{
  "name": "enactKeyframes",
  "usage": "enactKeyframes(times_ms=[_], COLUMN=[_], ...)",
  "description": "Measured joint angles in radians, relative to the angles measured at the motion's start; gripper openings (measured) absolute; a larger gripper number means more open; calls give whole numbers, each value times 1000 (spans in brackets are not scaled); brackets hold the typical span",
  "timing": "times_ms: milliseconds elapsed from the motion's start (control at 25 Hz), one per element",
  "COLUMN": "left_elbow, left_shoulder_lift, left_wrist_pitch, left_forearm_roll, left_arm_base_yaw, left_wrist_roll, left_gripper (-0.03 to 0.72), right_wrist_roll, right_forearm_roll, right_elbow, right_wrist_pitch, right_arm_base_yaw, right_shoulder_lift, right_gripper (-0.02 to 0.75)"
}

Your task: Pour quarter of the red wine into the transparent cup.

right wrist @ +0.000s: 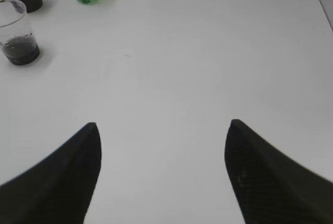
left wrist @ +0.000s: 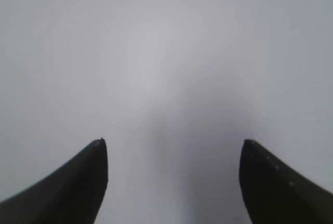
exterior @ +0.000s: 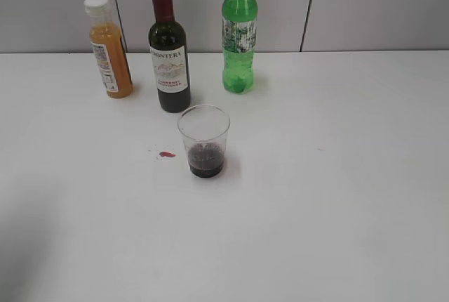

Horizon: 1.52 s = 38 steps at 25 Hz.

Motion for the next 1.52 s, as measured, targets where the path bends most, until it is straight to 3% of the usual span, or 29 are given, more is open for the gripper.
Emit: enactKeyframes(times_ms=[720, 1280, 1520], left_elbow=[362, 393, 393], left_shoulder_lift=[-677, -1204, -1279], left_wrist_pitch=[112, 206, 212], left_forearm_roll=[-115, -108, -106], left_arm_base_yaw=[12, 12, 12], left_wrist_roll=[28, 24, 24], left_gripper=[591, 591, 591], right_wrist_roll=[0, 0, 0], right_forearm_roll=[0, 0, 0], right_elbow=[0, 0, 0], right_wrist_pitch=[0, 0, 0], right_arm_base_yaw=[-1, -1, -1], right_shoulder_lift=[0, 0, 0], right_gripper=[593, 593, 593])
